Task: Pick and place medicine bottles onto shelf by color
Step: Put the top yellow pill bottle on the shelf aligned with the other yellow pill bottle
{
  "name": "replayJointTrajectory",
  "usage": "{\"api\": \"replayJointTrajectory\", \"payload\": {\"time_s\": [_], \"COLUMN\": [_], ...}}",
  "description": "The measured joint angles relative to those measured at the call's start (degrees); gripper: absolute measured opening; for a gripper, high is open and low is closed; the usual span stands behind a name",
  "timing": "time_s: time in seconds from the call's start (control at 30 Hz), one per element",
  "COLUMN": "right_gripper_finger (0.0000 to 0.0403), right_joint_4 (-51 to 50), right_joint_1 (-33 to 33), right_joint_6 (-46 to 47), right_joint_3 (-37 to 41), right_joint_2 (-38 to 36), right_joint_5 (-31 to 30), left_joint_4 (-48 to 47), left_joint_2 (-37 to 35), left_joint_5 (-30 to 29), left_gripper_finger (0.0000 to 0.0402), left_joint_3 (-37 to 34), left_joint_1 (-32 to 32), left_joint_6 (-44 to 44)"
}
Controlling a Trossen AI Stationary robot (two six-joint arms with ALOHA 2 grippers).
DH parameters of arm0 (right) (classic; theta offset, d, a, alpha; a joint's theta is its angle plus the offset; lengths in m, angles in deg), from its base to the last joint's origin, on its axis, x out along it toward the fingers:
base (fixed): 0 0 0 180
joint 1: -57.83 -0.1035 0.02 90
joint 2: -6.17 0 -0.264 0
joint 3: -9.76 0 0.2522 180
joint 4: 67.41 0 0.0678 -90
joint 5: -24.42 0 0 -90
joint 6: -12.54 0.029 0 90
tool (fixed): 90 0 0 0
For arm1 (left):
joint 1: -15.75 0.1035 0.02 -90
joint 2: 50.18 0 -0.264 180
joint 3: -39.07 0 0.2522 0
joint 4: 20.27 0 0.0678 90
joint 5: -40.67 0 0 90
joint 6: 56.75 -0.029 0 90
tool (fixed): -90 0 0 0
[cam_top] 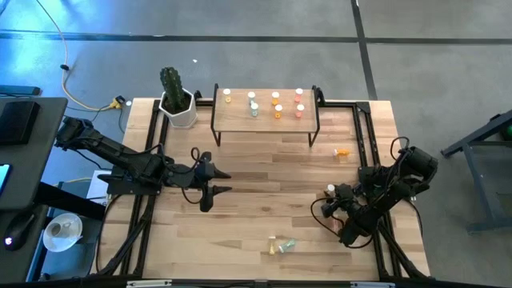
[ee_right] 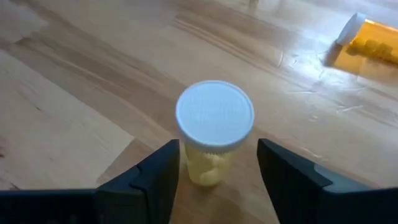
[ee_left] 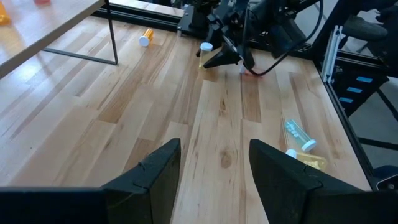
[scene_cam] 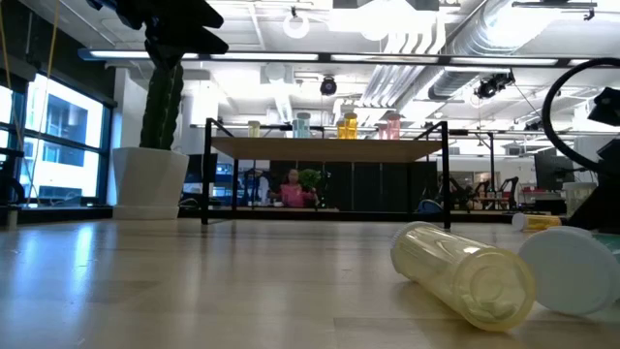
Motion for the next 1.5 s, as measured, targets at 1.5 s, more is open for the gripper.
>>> {"api": "replayJointTrajectory", "payload": {"time_s": [1.5], "right_gripper_finger": [0.0071], "right_joint_4": [22.66], "right_joint_1": [25.25], "right_joint_6": [-76.71], "right_joint_3": [-26.76], "right_joint_2": [-8.55], "right_joint_5": [14.77], "left_joint_4": [-3.09], "left_joint_2": [-0.07], "left_joint_5": [17.75], "left_gripper_finger": [0.0180], "left_joint_3": [-0.02], "left_joint_1": [10.87], "left_joint_6": [-13.67]}}
